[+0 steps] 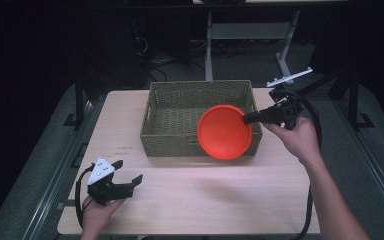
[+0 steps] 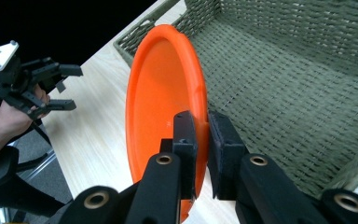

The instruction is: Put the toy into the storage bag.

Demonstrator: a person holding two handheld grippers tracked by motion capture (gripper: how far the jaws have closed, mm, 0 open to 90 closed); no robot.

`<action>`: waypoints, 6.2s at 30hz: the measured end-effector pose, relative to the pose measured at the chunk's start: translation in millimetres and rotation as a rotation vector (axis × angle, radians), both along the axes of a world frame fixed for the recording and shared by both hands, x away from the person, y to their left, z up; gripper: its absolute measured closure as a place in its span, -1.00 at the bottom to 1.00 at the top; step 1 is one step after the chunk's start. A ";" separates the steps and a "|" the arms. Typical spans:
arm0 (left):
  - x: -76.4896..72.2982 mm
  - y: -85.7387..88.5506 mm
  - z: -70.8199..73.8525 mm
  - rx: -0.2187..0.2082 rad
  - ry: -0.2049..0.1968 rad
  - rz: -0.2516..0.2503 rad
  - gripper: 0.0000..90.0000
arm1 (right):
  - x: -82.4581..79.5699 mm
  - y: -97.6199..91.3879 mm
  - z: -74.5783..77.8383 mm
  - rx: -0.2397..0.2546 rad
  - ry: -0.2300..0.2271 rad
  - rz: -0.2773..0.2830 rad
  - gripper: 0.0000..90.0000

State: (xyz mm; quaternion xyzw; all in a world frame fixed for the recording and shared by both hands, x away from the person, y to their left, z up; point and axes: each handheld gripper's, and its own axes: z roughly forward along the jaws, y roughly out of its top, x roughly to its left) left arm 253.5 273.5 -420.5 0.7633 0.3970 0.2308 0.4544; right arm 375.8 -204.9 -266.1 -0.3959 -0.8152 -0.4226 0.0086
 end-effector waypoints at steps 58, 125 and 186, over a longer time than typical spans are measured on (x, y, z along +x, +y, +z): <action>0.9 -3.1 0.7 0.004 -0.002 -0.017 -0.71 | 106.5 14.5 -19.9 -0.035 0.041 -0.189 0.82; -0.1 -3.2 1.5 -0.002 -0.009 -0.005 -0.71 | 129.0 41.2 -101.9 -0.467 0.128 -0.261 0.69; -6.1 2.0 2.4 0.011 -0.020 0.019 -0.71 | 108.9 33.4 -88.7 -0.192 0.136 -0.209 -0.11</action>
